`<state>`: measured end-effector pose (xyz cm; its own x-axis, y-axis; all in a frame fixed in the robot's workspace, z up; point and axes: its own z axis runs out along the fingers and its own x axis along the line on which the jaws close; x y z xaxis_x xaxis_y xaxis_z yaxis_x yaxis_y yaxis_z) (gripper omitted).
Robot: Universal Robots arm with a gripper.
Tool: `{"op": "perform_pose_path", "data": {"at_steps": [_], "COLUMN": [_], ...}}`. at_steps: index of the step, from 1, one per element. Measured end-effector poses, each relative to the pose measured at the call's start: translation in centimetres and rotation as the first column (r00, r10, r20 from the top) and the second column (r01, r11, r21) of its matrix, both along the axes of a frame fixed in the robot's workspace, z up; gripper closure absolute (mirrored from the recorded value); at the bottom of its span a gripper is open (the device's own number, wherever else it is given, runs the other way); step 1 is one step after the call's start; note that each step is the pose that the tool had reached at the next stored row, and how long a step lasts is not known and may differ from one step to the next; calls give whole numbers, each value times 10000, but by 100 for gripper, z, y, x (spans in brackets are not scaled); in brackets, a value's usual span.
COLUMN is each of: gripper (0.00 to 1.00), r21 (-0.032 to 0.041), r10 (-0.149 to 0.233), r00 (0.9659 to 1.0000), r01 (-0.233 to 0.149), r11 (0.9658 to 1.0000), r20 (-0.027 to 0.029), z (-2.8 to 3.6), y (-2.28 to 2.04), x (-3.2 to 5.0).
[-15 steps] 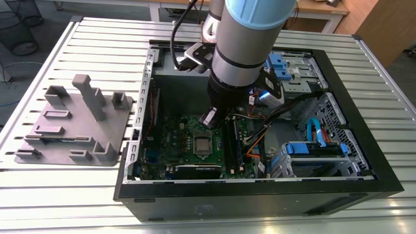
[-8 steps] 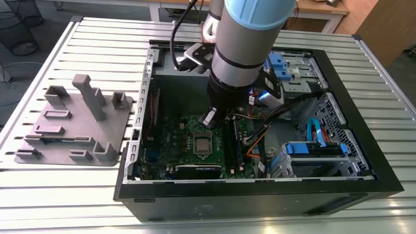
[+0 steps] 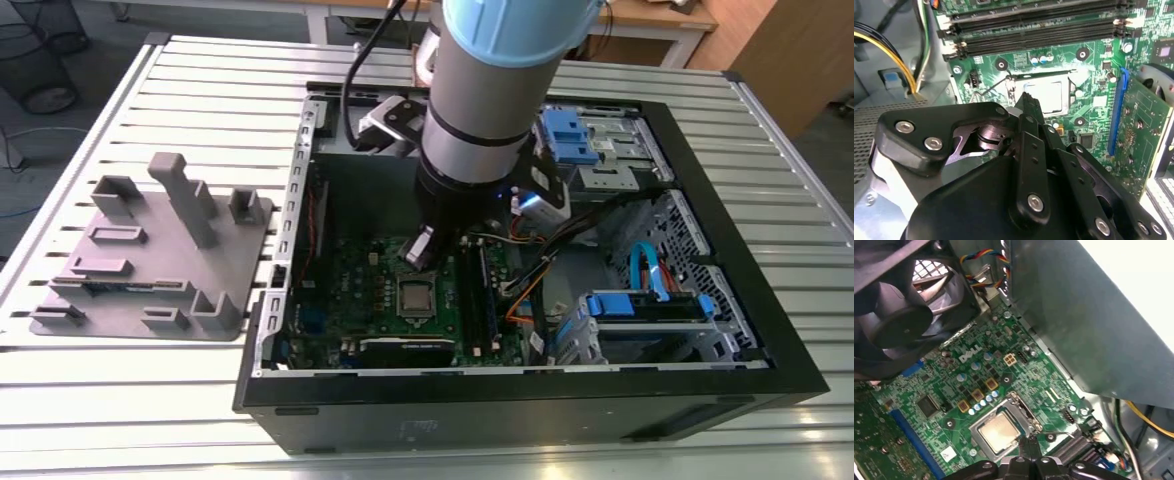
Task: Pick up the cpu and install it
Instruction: 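Close the cpu cover, then install the first cpu locking lever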
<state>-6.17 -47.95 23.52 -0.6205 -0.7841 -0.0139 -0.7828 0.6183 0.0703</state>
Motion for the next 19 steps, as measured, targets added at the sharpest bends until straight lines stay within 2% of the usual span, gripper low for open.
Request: {"op": "perform_pose_path", "data": {"at_steps": [2,16,19], "gripper": [89,89,89], "r21": [-37,-35,-35], "r10": [0,0,1], "r00": [10000,10000,10000], "r01": [0,0,-1], "r11": [10000,10000,10000], "r20": [-2,0,0], "z": [-2,-3,29], "y": [0,0,0], "x": [-23,-38,-38]}}
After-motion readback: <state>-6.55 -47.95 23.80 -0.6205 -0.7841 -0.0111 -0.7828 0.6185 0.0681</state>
